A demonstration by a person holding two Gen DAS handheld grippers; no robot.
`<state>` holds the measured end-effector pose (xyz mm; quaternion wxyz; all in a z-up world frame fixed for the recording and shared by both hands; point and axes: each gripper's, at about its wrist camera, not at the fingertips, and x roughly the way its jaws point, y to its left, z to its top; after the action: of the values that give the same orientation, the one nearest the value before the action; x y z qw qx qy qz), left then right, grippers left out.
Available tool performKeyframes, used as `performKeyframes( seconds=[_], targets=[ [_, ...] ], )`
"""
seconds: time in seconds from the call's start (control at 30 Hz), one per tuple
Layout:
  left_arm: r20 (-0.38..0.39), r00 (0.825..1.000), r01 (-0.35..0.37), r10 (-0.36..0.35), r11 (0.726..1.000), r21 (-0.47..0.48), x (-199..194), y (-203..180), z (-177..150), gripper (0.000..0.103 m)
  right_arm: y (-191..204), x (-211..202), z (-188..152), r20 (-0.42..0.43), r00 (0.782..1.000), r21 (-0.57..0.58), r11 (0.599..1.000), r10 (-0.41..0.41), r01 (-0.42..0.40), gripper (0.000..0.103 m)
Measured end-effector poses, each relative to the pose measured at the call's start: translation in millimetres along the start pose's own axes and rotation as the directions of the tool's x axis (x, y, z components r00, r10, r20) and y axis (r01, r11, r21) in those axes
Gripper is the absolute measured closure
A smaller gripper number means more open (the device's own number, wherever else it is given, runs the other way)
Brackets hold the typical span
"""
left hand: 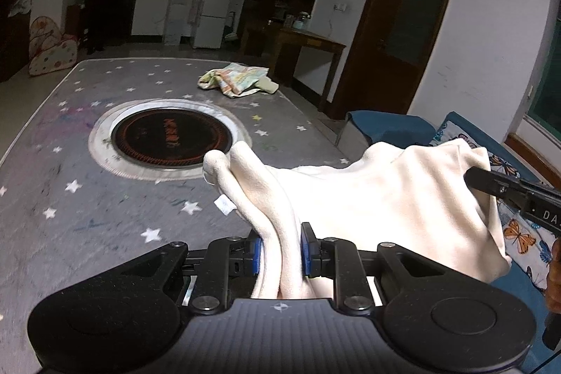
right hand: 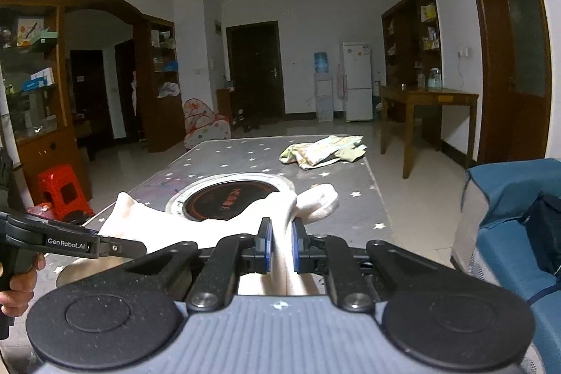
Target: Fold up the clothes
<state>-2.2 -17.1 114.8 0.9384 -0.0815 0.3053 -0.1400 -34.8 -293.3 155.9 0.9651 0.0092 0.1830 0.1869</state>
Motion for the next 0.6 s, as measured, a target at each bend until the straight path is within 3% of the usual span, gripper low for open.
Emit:
performKeyframes(
  seconds=[0.6],
  targets=[
    [-0.004,1.0,-0.023,0.023,0.997,0.073,37.9,-25.7,31.2,0.08,-23.2,8.5,19.1,0.025,0.998,-0.017,0.998,-0.063,0.063,0.094]
  ],
)
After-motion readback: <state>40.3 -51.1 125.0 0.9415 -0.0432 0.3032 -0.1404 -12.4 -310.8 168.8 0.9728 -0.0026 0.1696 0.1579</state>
